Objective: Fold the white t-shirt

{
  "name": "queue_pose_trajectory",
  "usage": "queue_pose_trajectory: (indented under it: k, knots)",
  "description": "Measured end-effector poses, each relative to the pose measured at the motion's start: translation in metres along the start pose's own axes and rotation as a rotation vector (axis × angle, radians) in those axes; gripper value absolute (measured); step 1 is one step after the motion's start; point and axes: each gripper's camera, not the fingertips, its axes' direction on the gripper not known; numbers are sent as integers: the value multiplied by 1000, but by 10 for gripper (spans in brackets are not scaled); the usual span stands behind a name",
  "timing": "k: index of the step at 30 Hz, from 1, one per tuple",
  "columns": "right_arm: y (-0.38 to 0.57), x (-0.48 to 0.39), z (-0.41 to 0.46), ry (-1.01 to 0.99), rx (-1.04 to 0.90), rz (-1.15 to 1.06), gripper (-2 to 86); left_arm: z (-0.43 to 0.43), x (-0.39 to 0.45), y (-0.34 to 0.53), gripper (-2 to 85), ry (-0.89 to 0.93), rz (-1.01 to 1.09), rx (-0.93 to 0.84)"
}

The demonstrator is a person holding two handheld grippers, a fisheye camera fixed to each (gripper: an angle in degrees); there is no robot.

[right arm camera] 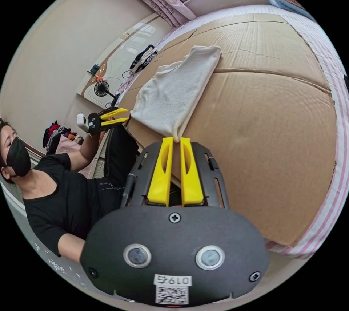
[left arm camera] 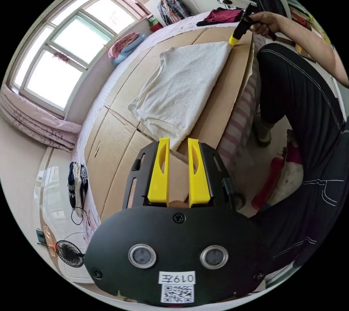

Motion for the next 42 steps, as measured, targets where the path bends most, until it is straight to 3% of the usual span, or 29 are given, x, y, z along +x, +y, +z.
queue_pose_trajectory:
  k: [15, 28, 42]
  knots:
    - [21, -2, 36, 54, 12, -7, 21, 1, 132, -32, 24, -330, 543, -87]
    - [30, -3, 78, 50, 2, -10, -2, -19, 125, -53, 17, -442, 690, -127]
    - [2, -46, 159, 64, -193, -106, -7, -33, 100, 0, 12, -472, 664, -235]
